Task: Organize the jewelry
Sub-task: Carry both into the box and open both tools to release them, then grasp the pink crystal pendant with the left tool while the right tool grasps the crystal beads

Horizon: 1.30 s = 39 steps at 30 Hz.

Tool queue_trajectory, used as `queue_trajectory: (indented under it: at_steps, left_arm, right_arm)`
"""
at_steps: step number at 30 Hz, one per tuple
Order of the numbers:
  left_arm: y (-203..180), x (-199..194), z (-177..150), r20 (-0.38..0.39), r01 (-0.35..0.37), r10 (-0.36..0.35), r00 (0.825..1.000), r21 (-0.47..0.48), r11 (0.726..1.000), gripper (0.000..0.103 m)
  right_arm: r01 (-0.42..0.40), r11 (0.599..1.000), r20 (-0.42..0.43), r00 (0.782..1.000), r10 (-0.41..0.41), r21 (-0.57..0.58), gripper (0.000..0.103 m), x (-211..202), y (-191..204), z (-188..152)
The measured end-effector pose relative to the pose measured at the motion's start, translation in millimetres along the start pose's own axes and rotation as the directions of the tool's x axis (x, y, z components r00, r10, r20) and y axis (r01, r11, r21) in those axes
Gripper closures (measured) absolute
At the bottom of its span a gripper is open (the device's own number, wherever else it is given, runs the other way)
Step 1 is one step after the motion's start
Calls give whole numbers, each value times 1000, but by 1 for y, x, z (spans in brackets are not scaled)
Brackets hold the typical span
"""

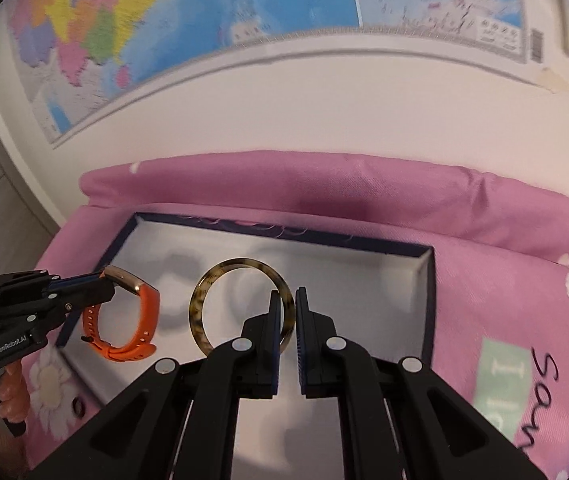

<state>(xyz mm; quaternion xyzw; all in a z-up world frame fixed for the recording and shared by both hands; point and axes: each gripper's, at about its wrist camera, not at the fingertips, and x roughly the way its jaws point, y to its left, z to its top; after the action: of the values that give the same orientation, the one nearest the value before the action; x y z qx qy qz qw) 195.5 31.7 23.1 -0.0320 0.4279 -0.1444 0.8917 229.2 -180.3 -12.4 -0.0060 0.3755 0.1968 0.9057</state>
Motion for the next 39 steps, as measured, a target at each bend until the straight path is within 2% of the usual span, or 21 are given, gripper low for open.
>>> queue_trajectory:
  at_steps: [9,18,20,21,22,25,27,28,30,33,39]
  left_arm:
    - [16,47,23,-70,-48,47,996,-16,999,93]
    - [15,62,37,-93,-55,50,994,-46,997,93]
    - [14,66,38,-106,-63,57,993,-56,996,92]
    - [14,67,38,-110,-64,57,992,-63,996,87]
    - [14,66,38,-112,-64,56,992,-68,996,77]
    - [19,54,33,-79,-81,76,994,-64,995,58]
    - [18,42,31,-43,-103,101,994,-51,993,53]
    - [16,30,27,-11,-117,117,993,-38,992,47]
    - [11,12,19,36,-129,129,991,-12,992,41]
    - [1,-15,4,98,-145,141,985,33,989,39]
    - [-11,-55,-38,156,-127,111,982,98,987,35]
  right_arm:
    - [54,998,-62,997,-52,30,97,33,-5,15]
    - [73,996,-90,994,-67,59,96,42,-10,18]
    - [80,995,-76,994,-75,63,92,39,-10,17]
    - [88,994,-64,994,-84,62,90,35,-10,17]
    - [86,994,-53,995,-83,62,85,33,-10,17]
    - [55,998,9,998,-55,21,77,8,-3,7]
    - [27,1000,37,999,-27,-14,70,-10,2,-2]
    - [0,999,59,998,2,-43,66,-26,7,-12]
    - [-20,996,77,997,26,-82,63,-44,12,-26]
    - [-70,987,86,993,83,-146,62,-73,20,-55]
    - [-84,968,2,996,87,-238,62,-93,32,-118]
